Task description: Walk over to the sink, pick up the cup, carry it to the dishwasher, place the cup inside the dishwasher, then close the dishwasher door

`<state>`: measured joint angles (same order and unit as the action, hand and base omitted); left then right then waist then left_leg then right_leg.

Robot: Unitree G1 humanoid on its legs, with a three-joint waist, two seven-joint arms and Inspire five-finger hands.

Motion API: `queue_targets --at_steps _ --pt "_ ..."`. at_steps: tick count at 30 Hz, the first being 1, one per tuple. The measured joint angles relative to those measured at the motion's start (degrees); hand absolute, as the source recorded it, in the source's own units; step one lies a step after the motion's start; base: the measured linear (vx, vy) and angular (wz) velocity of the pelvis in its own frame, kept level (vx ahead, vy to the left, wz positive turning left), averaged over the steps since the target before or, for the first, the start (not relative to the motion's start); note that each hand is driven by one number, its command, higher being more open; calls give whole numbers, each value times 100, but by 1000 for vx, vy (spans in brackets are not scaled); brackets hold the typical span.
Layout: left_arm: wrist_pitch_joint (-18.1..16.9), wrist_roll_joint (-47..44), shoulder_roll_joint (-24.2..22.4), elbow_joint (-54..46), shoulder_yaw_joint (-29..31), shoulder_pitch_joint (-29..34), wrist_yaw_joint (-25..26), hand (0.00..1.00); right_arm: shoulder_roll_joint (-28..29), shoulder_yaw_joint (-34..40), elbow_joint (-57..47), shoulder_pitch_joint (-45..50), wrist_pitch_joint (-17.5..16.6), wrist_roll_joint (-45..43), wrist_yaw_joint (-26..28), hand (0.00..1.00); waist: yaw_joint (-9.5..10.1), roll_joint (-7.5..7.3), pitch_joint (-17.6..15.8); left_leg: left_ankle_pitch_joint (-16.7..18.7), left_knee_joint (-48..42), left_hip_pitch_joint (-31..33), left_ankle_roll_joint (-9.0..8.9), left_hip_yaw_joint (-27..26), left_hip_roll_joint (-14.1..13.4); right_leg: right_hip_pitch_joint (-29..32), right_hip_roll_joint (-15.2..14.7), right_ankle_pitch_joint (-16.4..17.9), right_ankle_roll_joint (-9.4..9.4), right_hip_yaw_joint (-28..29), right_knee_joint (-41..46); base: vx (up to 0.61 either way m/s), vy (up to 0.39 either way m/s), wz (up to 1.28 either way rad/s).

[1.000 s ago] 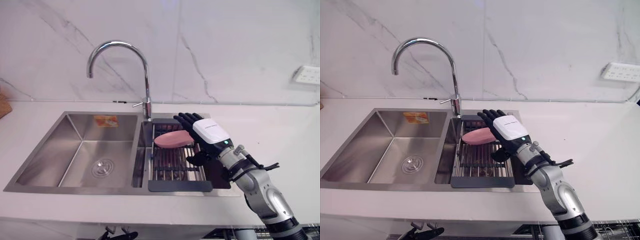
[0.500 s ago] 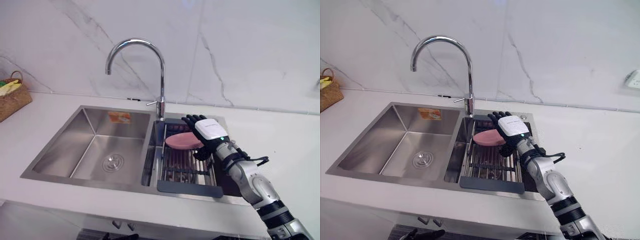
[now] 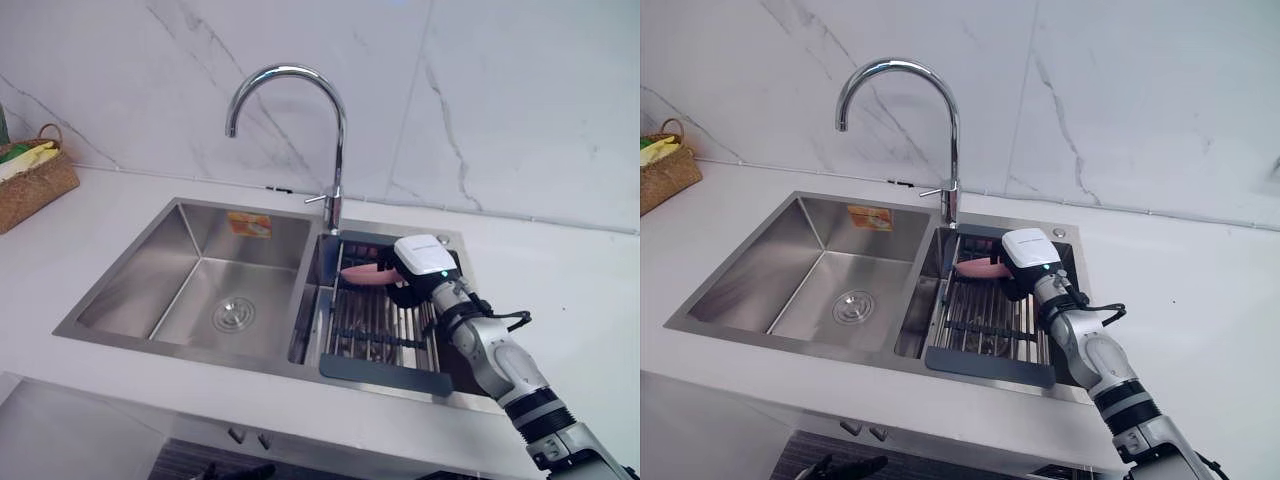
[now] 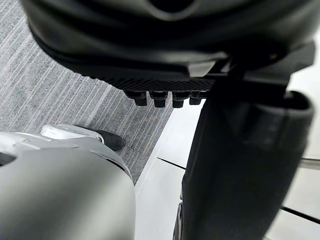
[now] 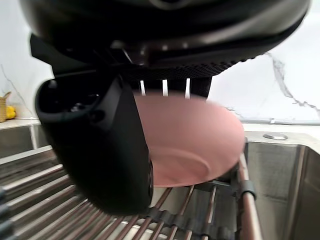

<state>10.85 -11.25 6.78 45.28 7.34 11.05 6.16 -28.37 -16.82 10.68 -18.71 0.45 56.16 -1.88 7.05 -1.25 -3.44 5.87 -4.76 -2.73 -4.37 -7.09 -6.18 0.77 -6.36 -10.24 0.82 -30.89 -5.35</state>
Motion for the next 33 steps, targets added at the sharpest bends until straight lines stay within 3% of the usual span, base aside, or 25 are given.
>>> queue_targets --at_steps 3,13,21,25,28,30,31,32,33 --pt "-25 5 9 -22 5 -15 1 100 23 4 -3 -2 -45 28 -264 0 -7 -12 -81 -47 93 -46 6 -2 31 0 -25 -2 3 -2 0 15 35 2" --pt "-143 8 25 -21 18 -39 -1 100 50 230 -192 42 -246 -150 -304 0 -20 -33 -111 -27 62 -49 15 -96 15 36 -1 -10 5 101 1 -1 16 -5" --pt "-118 15 48 -24 127 -68 19 100 40 886 -1220 393 -479 -782 -449 0 -153 -23 -170 3 45 -79 7 -142 -23 43 40 -9 4 179 2 4 15 -5" --pt "-61 27 104 -291 140 -118 87 100 29 1684 -1934 707 -524 -1015 -548 0 -252 -16 -176 15 -98 53 -4 -25 -35 38 35 0 14 120 38 18 23 15" --pt "-83 285 87 -453 287 -8 -138 100 -176 1951 -2071 748 -601 -1137 -652 0 -265 68 -282 370 -802 101 44 -165 -109 14 93 141 18 427 159 -5 75 -47" --pt "-150 332 66 -464 305 241 -322 100 -374 1952 -2102 816 -784 -1157 -660 0 -271 134 -381 688 -2210 488 255 -12 -155 154 135 229 -24 1151 407 -112 156 -137" --pt "-161 323 52 -463 285 300 -364 100 -473 1960 -2140 835 -827 -1163 -675 0 -293 188 -397 756 -2375 534 197 116 -139 212 172 205 9 1330 446 -133 186 -160" --pt "-174 308 14 -463 240 375 -417 100 -686 2055 -2240 884 -916 -1188 -702 0 -376 339 -393 985 -2333 459 90 353 -129 372 284 84 88 1645 500 -109 213 -142" --pt "-117 280 -23 -419 236 417 -407 100 -789 2247 -2310 922 -966 -1219 -764 0 -513 428 -405 1220 -2109 395 115 430 -83 647 330 -68 100 1891 569 -122 220 -131"
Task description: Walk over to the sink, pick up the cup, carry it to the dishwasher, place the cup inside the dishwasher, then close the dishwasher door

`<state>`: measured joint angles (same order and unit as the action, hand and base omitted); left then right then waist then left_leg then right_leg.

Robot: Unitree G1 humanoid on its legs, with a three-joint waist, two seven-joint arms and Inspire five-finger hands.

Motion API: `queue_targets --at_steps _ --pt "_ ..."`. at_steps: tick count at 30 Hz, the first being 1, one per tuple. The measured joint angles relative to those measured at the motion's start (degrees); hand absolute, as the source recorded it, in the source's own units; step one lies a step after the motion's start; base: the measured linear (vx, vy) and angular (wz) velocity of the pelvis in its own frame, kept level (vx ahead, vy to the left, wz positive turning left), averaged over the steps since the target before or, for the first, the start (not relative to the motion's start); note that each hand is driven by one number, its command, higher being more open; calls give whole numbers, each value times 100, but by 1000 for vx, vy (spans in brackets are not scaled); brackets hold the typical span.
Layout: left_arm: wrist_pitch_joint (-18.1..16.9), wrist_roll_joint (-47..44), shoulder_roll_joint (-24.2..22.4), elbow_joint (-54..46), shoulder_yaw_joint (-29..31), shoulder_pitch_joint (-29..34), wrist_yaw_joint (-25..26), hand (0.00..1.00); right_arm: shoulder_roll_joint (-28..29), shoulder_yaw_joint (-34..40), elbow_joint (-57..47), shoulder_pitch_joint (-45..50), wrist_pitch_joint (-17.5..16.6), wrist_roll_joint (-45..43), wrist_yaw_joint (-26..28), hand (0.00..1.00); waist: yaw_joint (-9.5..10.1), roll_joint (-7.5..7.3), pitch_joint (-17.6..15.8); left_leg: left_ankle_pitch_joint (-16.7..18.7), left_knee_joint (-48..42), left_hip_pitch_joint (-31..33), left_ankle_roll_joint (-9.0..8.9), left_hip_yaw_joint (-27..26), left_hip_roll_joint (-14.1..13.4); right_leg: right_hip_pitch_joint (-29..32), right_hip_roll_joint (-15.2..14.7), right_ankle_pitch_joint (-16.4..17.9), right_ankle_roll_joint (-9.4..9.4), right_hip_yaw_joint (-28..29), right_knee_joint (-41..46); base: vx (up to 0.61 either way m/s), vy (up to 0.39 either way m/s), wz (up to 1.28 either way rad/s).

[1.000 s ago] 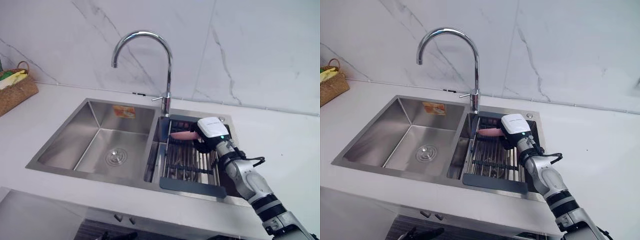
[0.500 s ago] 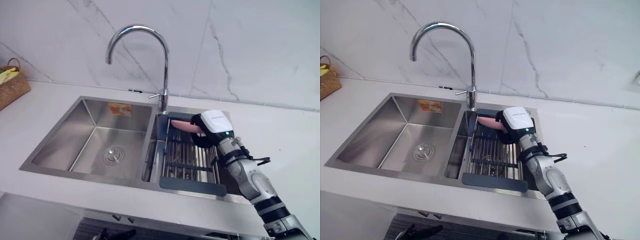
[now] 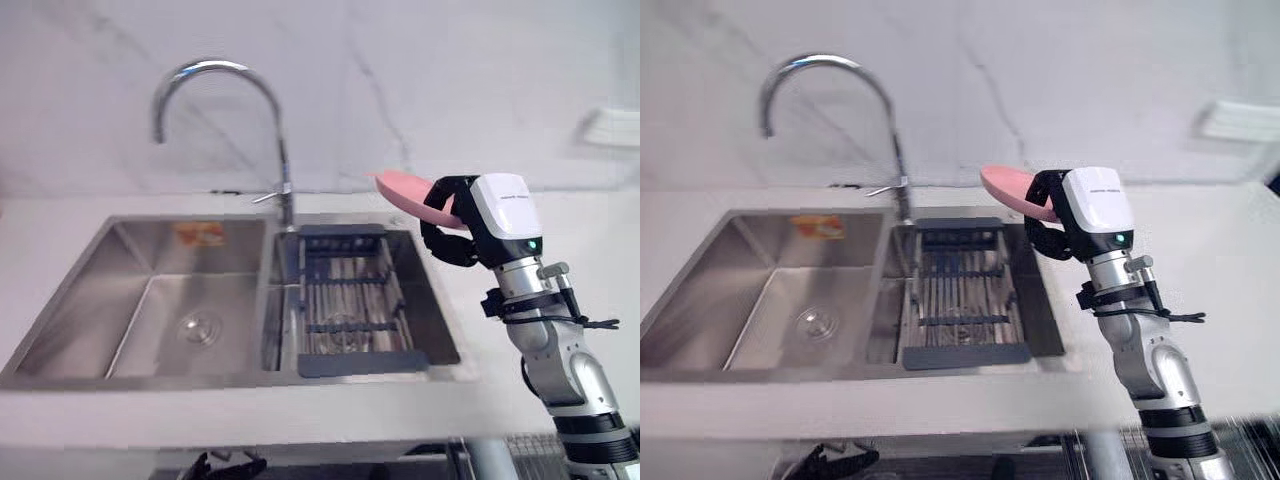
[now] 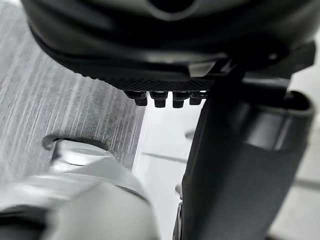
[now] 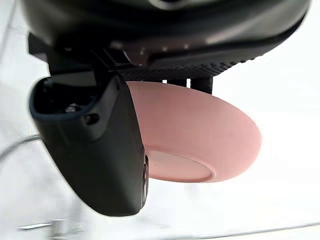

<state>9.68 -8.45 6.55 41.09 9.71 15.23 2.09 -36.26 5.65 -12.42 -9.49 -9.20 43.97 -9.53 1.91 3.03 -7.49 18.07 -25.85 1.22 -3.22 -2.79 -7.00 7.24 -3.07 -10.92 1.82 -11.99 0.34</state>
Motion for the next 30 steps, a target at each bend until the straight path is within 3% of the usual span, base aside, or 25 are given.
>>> queue_targets --at_steps 1,4,5,6,7,8,9,10,11,13,14,15,18,20,24,27,30 --pt "-2 5 -13 1 -5 4 -17 100 2 121 3 0 5 -2 -55 0 -54 32 -36 100 128 -28 9 57 45 150 8 -125 -35 126 66 -137 233 -118" --pt "46 -145 -25 32 -15 36 -113 100 169 500 300 140 225 -7 -152 0 -145 -166 -278 302 6 -37 244 -380 417 548 -155 -358 159 830 296 -225 271 -107" --pt "52 -277 -18 21 22 103 -107 100 232 531 320 199 278 -7 -153 0 -157 -221 -309 235 18 -59 409 -657 467 444 -246 -297 388 862 -37 -254 208 -83" --pt "56 -291 -55 28 40 89 -94 100 252 533 322 190 288 -6 -157 0 -142 -99 -317 179 101 -103 457 -852 407 498 -328 34 300 450 5 -273 190 -131" --pt "63 -326 -93 7 39 82 -69 100 261 457 344 110 242 -5 -156 0 -89 51 -373 86 211 -119 484 -1244 156 803 -471 571 -128 -378 758 -312 206 -157" --pt "83 -408 -90 -1 133 109 -25 100 258 359 412 63 93 -2 -162 0 -29 67 -400 -44 412 -254 473 -1576 -23 941 -644 814 -457 -984 1835 -238 188 -159" --pt "85 -412 -79 -3 177 139 7 100 248 342 453 62 21 4 -162 0 10 57 -401 -112 535 -351 466 -1731 -97 881 -757 915 -527 -1223 2288 -213 140 -160" --pt "82 -420 -34 -53 232 287 33 100 222 341 517 50 -122 7 -243 0 68 23 -332 -241 752 -512 427 -2101 -263 471 -1172 1383 -554 -1711 3293 -146 71 -119" --pt "81 -423 -27 -79 239 335 33 100 218 341 518 29 -135 8 -293 0 76 -41 -270 -263 770 -522 416 -2206 -299 341 -1334 1534 -550 -1804 3550 -113 30 -111" --pt "50 -500 29 -82 296 389 51 100 209 342 540 -80 -158 11 -384 0 127 -133 -185 -292 735 -451 388 -2484 -349 4 -1696 1646 -548 -1876 3972 -43 -74 -86" --pt "52 -544 122 -81 300 383 81 100 208 341 552 -190 -156 18 -435 0 169 -278 -95 -297 618 -312 378 -2676 -409 -254 -1905 1483 -610 -1870 3915 -56 -145 -106" --pt "60 -630 213 -81 308 370 120 100 207 334 571 -263 -157 26 -442 0 201 -383 -34 -314 511 -173 346 -2781 -429 -420 -1960 849 -685 -1835 3521 -75 -227 -117" --pt "293 -638 287 -48 436 164 234 100 198 272 926 -349 -67 117 -405 0 311 -303 15 -589 652 -44 164 -2853 -690 -701 -1307 1074 -306 -1960 2048 -82 -233 -90" --pt "409 -620 399 -43 453 158 236 100 193 269 1038 -330 -7 117 -304 0 299 -322 14 -622 625 -38 115 -3025 -710 -919 -1103 1172 10 -1825 1334 -76 -208 -48" --pt "521 -618 521 -10 463 14 266 100 197 292 1083 3 -22 121 -52 0 204 -348 -4 -930 833 102 -72 -2981 -656 -1392 -738 967 494 -1877 -106 -99 -218 -5" --pt "639 -611 377 0 447 -236 278 100 282 276 1204 268 -85 306 111 0 160 -346 0 -1310 1156 246 -134 -2703 -579 -1409 -607 951 502 -2114 -384 -141 -184 35" --pt "521 -556 198 76 321 -317 91 100 309 147 1532 286 -120 408 118 0 161 -356 -5 -1576 1415 312 -147 -2562 -564 -1345 -514 919 455 -2227 -428 -109 -79 25"
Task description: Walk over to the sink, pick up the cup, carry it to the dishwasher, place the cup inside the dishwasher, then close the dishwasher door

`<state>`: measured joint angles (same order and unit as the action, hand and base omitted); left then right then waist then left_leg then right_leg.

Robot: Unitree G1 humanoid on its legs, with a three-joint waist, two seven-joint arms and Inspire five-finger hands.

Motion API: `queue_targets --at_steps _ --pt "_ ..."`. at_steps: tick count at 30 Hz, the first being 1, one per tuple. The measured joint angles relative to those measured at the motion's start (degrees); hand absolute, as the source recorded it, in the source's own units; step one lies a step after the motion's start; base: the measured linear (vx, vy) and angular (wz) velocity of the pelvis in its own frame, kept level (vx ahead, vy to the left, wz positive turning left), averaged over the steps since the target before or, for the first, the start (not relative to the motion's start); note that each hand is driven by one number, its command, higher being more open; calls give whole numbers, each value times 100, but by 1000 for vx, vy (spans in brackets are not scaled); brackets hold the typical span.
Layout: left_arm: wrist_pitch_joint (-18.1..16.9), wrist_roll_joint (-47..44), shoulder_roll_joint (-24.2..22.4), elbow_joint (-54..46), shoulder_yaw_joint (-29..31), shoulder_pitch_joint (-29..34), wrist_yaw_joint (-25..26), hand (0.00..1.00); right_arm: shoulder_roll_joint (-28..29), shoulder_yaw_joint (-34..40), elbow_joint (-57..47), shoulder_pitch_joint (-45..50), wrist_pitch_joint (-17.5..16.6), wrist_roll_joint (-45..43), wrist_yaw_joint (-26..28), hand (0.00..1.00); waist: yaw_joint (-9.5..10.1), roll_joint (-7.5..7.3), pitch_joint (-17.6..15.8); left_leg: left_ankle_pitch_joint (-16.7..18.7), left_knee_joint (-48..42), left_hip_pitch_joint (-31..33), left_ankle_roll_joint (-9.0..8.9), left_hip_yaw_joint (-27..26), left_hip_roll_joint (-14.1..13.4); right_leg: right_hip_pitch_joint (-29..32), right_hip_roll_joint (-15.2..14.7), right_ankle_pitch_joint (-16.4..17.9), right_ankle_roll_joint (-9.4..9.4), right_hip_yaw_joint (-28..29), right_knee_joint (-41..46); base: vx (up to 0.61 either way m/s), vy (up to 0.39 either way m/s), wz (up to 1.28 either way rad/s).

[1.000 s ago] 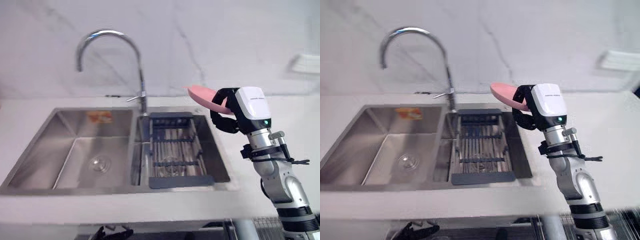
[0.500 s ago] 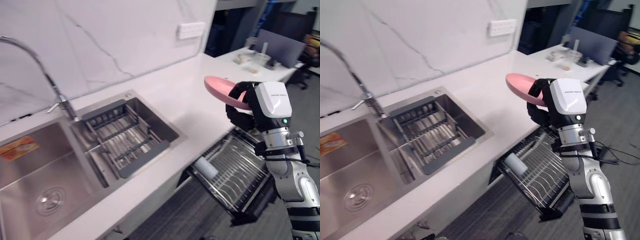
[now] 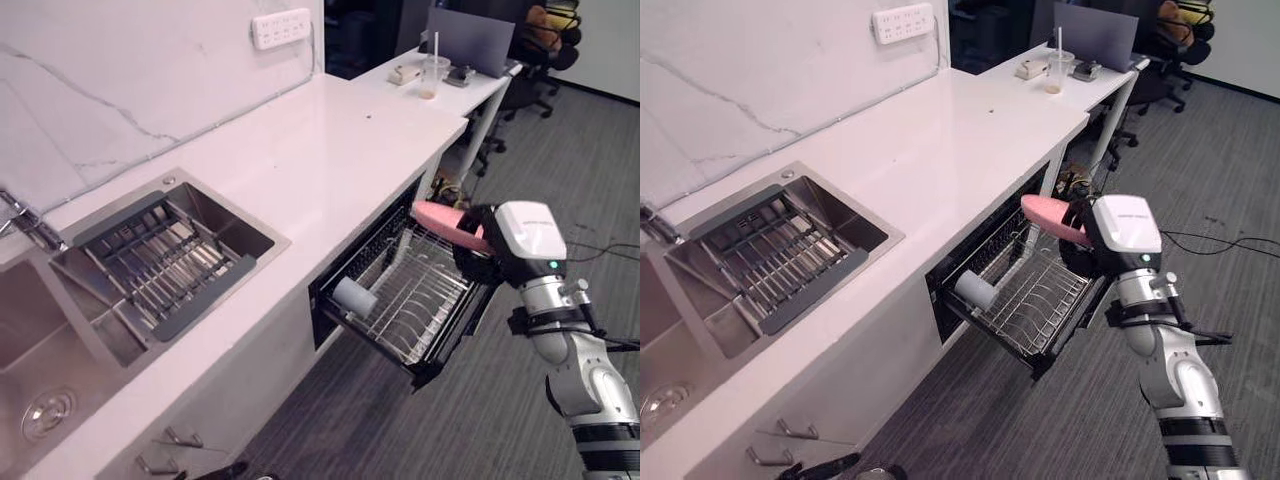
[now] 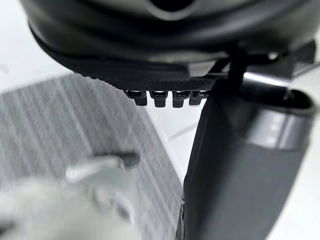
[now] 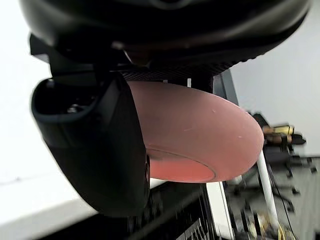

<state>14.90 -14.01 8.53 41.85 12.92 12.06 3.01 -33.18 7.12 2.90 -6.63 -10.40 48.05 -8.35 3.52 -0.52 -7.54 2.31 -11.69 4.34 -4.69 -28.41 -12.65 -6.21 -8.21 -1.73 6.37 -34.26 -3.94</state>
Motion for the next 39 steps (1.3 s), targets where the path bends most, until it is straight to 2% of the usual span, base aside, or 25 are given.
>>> queue_targets --at_steps 3,5,6,8,11,15,19,21,22,25,31,36,39 --pt "-178 57 -167 381 -255 -155 -35 100 82 -278 426 -196 97 114 -68 0 -5 -22 -17 -238 260 152 32 126 79 218 16 -68 -97 -43 -5 -85 4 11" --pt "-386 21 -159 376 -405 -295 88 100 100 -462 874 -528 291 112 -122 0 5 -5 -197 -392 359 365 117 235 168 410 -2 -154 -144 -121 -3 -68 58 17" --pt "-575 -86 -150 376 -448 -303 27 100 100 -518 1024 -669 337 111 -177 0 7 7 -297 -417 362 413 138 272 175 451 -11 -177 -150 -137 0 -84 81 23" --pt "-1409 -179 -158 408 -562 -355 -160 100 100 -583 1766 -1199 523 110 -584 0 34 34 -719 -515 372 743 235 494 252 710 -61 -296 -174 -229 5 -99 103 21" --pt "-2224 -180 -160 629 -560 -495 -216 100 56 -660 2462 -1911 868 41 -922 0 72 89 -1234 -650 468 1050 354 577 379 1000 -141 -453 -180 -298 -19 -80 124 17" --pt "-2731 -182 -152 573 -560 -606 -364 100 -419 -1027 2987 -2874 1128 -189 -966 0 213 236 -1691 -712 459 1442 452 779 571 1372 -254 -677 -161 -268 -92 -25 120 4" --pt "-2717 -187 -9 540 -571 -779 -310 100 -663 -1466 3454 -3761 1237 -360 -1009 0 267 298 -1785 -707 404 1781 491 902 685 1739 -338 -793 -161 -138 -91 0 108 -9" --pt "-2603 -190 33 554 -687 -965 -205 100 -874 -1669 3753 -4177 1400 -500 -1001 0 366 388 -1832 -706 384 1968 492 1071 746 1939 -380 -865 -166 -65 -90 -13 109 -8" --pt "-2567 -190 33 551 -738 -1002 -169 100 -904 -1691 3830 -4254 1444 -561 -987 100 373 420 -1849 -705 373 2002 494 1079 761 1965 -395 -879 -162 -61 -90 -18 121 -3" --pt "-2348 -251 15 550 -1008 -1131 -33 100 -961 -1873 4240 -4511 1803 -865 -862 100 386 584 -1932 -668 276 2135 548 1186 829 2058 -468 -943 -148 -39 -90 -25 118 1" --pt "-2097 -309 -62 496 -1070 -1201 93 100 -998 -1868 4589 -4513 2196 -1274 -779 100 397 730 -2006 -653 167 2274 562 1428 878 2132 -493 -995 -155 -42 -87 -28 73 1" --pt "-1973 -307 -97 317 -1111 -1200 111 100 -1101 -1772 4572 -4519 2142 -1756 -674 100 365 753 -2013 -652 128 2267 561 1497 874 2111 -491 -998 -161 -45 -52 -26 53 0" --pt "-1944 -297 -134 182 -1112 -1194 113 100 -1114 -1332 4437 -4516 2078 -2354 -650 100 324 752 -2013 -652 117 2191 561 1518 871 2016 -493 -997 -162 -64 -48 -13 51 3"
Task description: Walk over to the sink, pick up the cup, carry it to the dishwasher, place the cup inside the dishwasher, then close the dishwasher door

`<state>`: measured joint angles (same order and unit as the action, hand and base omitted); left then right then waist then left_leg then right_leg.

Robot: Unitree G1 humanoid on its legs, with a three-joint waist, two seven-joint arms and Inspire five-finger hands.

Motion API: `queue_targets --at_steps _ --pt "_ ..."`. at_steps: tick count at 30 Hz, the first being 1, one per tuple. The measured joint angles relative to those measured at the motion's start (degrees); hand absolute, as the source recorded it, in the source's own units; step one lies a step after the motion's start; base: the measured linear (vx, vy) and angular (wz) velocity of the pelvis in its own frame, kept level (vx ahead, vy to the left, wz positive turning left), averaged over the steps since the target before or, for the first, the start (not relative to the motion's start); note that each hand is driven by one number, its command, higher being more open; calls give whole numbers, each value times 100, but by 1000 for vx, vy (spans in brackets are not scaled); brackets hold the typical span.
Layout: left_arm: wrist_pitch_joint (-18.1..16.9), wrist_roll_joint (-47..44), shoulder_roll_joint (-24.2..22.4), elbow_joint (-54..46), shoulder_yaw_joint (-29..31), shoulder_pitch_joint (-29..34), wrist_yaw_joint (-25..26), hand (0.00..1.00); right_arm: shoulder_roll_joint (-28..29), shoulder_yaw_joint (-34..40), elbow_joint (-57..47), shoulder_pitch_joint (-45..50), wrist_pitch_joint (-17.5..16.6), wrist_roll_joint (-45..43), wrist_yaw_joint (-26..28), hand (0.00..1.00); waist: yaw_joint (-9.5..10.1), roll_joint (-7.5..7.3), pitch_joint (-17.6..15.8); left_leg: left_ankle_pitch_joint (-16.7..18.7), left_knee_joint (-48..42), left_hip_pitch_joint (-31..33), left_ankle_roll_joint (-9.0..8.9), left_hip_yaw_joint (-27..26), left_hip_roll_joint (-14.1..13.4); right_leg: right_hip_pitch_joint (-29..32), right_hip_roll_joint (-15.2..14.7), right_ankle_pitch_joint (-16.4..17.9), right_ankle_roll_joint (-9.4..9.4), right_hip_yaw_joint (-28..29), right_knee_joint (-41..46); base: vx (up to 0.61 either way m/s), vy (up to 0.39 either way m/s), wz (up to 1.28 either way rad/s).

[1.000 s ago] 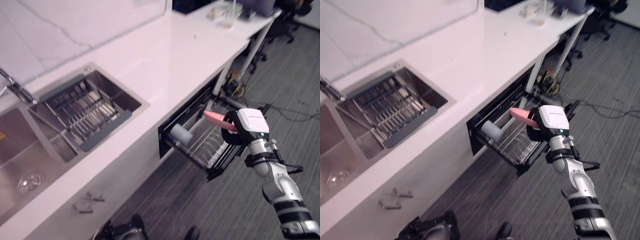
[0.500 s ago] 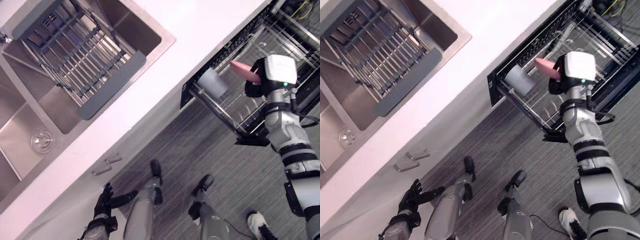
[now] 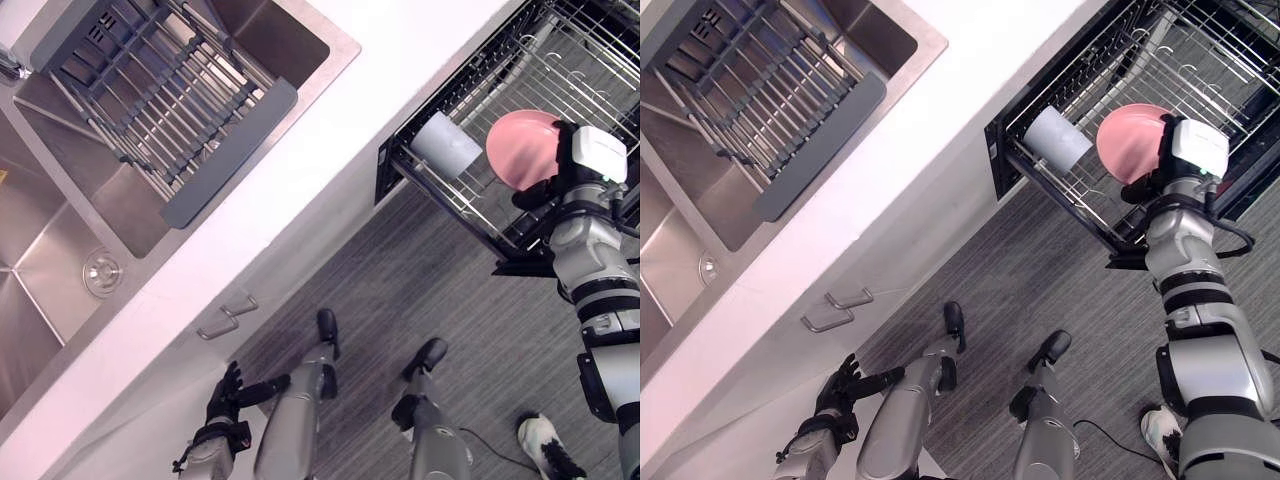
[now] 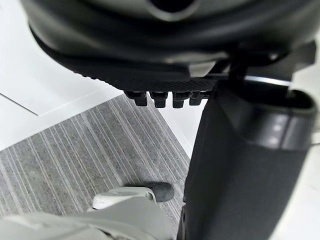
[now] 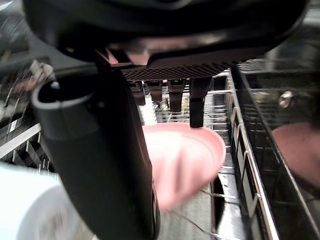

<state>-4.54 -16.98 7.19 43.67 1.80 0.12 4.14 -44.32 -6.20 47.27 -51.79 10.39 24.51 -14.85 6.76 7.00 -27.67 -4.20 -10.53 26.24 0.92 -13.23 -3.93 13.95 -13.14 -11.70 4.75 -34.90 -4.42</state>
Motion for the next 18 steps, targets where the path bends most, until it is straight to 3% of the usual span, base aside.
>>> queue_targets --at_steps 7,12,16,17,18 --pt "-12 22 -75 -73 43 107 -11 100 -34 855 -1218 669 -539 -261 -54 100 -175 -82 25 -14 250 -578 -26 -59 19 -437 -22 58 -4 50 10 1 51 -2" --pt "2 179 -45 87 338 285 -14 100 1 1409 -1312 1392 -730 -785 -288 100 -339 -399 173 -348 1001 -1187 -99 -136 73 -610 -38 201 32 121 154 51 16 -7" --pt "-4 251 -5 311 354 352 45 100 173 1984 -1072 1726 -697 -1905 -546 100 -538 -614 294 -382 1207 -1463 -105 -226 81 -736 -40 202 32 267 184 66 27 -11" --pt "-12 252 20 333 353 352 74 100 172 2199 -895 1705 -699 -2510 -632 0 -584 -645 311 -416 1340 -1538 -114 -326 97 -670 -63 204 30 355 237 19 44 -22" --pt "-22 251 25 339 353 352 82 100 172 2294 -809 1663 -701 -2759 -662 0 -605 -645 311 -442 1390 -1546 -110 -352 109 -632 -78 205 29 381 255 11 44 -25"
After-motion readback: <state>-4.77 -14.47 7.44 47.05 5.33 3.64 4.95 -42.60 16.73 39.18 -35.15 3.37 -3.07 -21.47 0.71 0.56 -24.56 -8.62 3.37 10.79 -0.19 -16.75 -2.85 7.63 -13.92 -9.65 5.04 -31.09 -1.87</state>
